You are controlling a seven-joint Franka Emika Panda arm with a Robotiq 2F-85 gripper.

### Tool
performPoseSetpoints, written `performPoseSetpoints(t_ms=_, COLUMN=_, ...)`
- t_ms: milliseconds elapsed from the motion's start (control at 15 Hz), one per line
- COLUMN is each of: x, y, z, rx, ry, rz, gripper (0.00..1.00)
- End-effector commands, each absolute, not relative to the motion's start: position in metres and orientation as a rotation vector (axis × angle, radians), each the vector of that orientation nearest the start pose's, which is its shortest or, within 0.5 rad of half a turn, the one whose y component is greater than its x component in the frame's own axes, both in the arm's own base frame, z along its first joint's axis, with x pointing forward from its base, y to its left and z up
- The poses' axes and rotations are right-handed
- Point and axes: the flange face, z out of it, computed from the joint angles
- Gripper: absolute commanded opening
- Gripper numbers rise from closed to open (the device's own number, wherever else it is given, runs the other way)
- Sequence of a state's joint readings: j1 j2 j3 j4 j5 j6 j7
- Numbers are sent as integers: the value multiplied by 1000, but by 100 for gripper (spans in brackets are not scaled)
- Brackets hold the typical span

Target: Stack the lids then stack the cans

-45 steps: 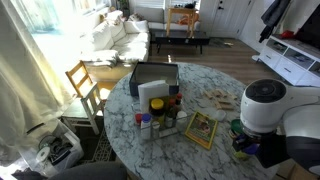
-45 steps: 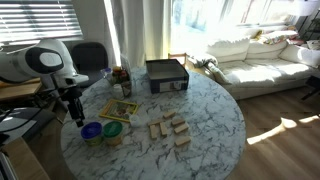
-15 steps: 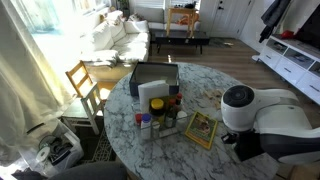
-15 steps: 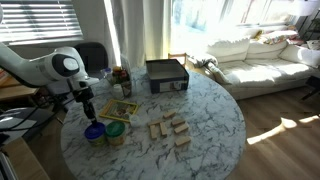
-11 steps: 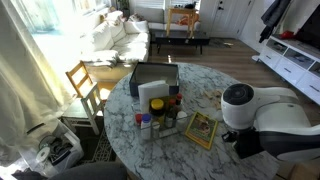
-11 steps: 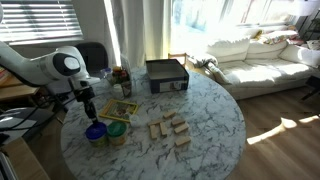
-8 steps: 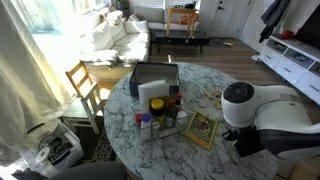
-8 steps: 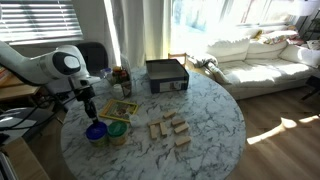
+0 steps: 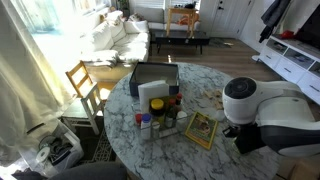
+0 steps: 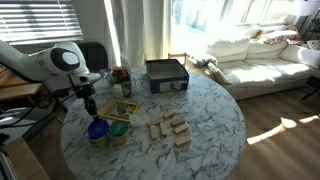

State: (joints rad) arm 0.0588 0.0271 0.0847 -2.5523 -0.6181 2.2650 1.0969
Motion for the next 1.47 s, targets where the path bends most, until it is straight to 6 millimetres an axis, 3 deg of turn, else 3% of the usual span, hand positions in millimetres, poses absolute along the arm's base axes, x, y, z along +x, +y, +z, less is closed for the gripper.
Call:
performPoseSetpoints(t_ms=0, x=414, y=57, z=255, rx=2561, ry=-627, rz=-16, gripper=2)
performPoseSetpoints(t_ms=333, x=400, y=99, z=282, rx=2572, ry=-520, rz=23, gripper=2)
performPoseSetpoints(t_ms=600, x=387, y=133, z=289, rx=2552, ry=-396, rz=32, gripper=2)
performPoseSetpoints(t_ms=867, x=380, y=167, z=271, rx=2683, ry=-257, rz=-45, gripper=2)
performPoseSetpoints(t_ms=1200, x=378, y=186, z=241, rx=2773, ry=-137, rz=-126, gripper=2)
performPoseSetpoints(t_ms=1400, x=381, y=195, z=224, rx=2826, ry=-57, rz=-85, gripper=2)
